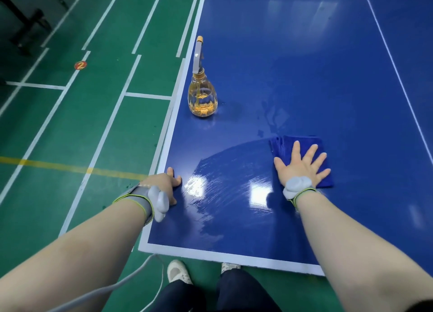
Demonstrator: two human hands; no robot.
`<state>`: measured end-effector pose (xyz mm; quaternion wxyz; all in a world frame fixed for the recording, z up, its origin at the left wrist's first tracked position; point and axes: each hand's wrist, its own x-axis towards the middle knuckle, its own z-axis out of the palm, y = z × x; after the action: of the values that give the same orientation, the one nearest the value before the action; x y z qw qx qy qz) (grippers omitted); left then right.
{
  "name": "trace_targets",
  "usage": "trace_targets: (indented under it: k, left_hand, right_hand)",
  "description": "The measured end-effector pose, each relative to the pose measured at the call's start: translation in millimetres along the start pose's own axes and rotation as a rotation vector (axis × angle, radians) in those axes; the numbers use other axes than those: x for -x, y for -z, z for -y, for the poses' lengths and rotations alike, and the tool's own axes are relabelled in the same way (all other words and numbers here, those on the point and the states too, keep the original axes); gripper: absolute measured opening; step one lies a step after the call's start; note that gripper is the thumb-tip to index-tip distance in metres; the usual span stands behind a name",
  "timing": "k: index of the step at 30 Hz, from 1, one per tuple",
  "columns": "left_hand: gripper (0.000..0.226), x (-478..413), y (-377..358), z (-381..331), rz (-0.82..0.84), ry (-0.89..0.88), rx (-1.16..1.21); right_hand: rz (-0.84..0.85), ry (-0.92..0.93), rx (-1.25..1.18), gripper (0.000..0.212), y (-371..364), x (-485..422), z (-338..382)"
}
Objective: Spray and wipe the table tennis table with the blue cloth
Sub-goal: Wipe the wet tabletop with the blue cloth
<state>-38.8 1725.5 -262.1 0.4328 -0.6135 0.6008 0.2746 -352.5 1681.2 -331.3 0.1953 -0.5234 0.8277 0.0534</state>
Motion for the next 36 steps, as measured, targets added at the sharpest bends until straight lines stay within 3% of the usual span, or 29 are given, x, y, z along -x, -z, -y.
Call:
trace_targets:
  k: [3,9,12,15,18,21,25,29,32,36]
  left_hand:
    - [0.074,1,4,3,0.012,-0.028,-0.048]
    - [0.072,-3,12,13,-0.013,-0.088,-0.098]
    - [0.058,-4,18,23,-0.069,-0.173,-0.083]
    - [0.044,-11,19,40,-0.15,-0.247,-0.065]
    - [0.041,-23,14,56,-0.25,-0.311,0.133]
    - [0.04,-33,8,75,-0.364,-0.347,0.26]
    - [0.048,-44,3,96,-0.468,-0.359,0.257]
    - [0.068,-61,0,112,-0.42,-0.41,0.151]
    - [0.076,-68,-3,117,-0.373,-0.447,0.088]
    - [0.081,-72,-4,119,-0.383,-0.51,0.014]
  right_hand:
    - [0.006,0.121,0.031,0.08,-8,15,26]
    - [0.092,0.554,0.157,0.08,-40,78,97]
    - [0.143,0.685,0.206,0.079,-57,104,124]
    - [0.14,0.647,0.184,0.078,-62,111,133]
    - [0.1,0.525,0.112,0.078,-58,107,123]
    - [0.028,0.239,0.022,0.077,-51,98,99]
    - [-0.013,-0.14,-0.07,0.08,-43,92,56]
    - [-0.018,-0.317,-0.121,0.081,-51,99,72]
    - [-0.032,-0.291,-0.091,0.082,-61,112,108]
    - [-0.03,-0.017,-0.05,0.081,-83,147,169]
